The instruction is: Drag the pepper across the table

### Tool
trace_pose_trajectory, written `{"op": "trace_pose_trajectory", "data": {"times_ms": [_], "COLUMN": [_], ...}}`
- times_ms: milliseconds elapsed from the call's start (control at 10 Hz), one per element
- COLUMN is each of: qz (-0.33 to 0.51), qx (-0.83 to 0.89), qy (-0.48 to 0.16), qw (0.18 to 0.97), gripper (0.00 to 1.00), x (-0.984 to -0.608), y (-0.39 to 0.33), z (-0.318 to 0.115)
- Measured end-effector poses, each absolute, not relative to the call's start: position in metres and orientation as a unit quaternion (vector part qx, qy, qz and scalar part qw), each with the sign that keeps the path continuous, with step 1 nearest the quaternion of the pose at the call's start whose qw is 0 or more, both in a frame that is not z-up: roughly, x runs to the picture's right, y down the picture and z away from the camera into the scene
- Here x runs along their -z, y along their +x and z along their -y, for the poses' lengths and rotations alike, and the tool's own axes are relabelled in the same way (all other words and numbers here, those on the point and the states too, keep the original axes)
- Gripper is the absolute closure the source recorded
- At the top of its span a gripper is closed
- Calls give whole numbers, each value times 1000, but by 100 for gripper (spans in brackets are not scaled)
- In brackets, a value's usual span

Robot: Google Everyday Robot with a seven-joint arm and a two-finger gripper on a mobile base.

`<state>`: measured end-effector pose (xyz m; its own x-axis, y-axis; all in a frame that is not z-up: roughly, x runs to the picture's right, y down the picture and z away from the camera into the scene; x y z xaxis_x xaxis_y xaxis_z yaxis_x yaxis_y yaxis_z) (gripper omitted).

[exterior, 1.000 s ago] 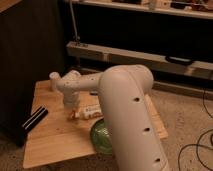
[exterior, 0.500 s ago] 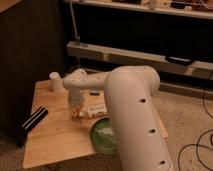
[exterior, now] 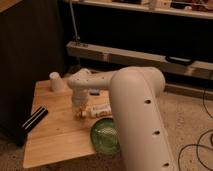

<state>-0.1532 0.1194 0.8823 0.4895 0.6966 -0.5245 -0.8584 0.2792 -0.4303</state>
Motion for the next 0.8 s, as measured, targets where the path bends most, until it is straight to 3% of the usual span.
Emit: {"op": "trace_pose_trajectory", "data": {"times_ms": [800], "qz": [-130], "qx": [-505], "qy": [-338], "qw": [783], "gripper": [100], "x": [-881], "y": [-120], "z": [-114]}}
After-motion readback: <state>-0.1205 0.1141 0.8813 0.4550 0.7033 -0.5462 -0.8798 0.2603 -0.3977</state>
